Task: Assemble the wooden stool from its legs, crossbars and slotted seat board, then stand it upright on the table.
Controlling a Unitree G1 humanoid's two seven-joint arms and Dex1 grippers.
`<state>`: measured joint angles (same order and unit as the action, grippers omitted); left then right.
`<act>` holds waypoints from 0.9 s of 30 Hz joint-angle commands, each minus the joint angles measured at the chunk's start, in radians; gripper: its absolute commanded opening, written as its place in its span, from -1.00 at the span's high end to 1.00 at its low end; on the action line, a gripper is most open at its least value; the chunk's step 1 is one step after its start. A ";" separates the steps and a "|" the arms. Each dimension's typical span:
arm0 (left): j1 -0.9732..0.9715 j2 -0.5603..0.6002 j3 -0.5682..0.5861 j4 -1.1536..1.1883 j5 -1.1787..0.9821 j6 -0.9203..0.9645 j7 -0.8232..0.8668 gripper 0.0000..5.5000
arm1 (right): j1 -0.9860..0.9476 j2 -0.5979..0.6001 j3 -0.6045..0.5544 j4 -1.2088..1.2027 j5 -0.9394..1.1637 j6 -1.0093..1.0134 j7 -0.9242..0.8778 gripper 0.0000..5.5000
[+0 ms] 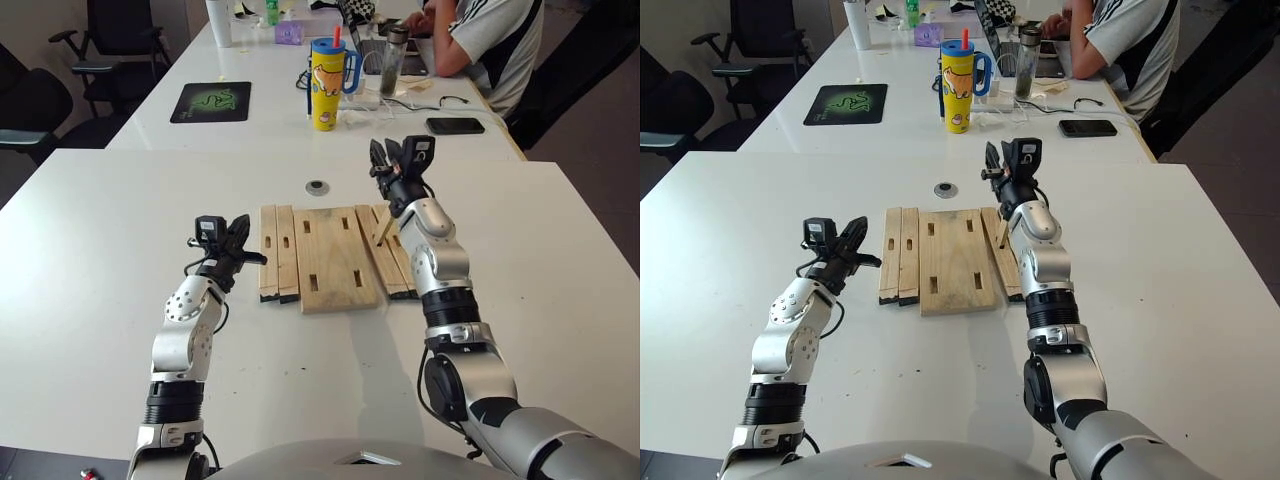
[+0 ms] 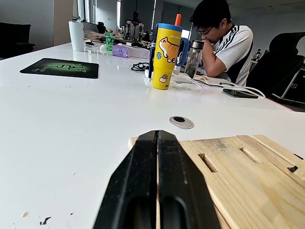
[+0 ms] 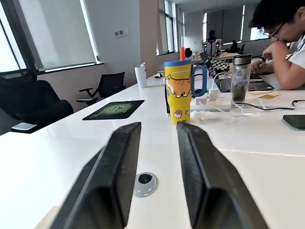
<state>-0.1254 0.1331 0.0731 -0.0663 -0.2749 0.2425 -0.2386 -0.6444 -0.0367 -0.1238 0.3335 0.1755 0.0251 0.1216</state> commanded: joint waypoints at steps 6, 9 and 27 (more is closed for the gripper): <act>0.018 -0.007 0.003 -0.026 0.010 -0.002 0.012 1.00 | 0.087 -0.108 -0.045 -0.400 0.009 0.176 -0.052 0.50; 0.041 -0.014 0.010 -0.048 0.011 -0.004 0.025 1.00 | 0.309 -0.167 -0.047 -0.531 0.020 0.291 0.004 0.50; 0.087 -0.032 0.001 -0.087 0.014 0.003 0.056 1.00 | 0.620 -0.269 0.050 -0.806 0.235 0.958 0.163 -0.09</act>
<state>-0.0406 0.1019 0.0790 -0.1424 -0.2711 0.2364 -0.1873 0.0030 -0.3166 -0.0845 -0.4530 0.3820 0.9432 0.2808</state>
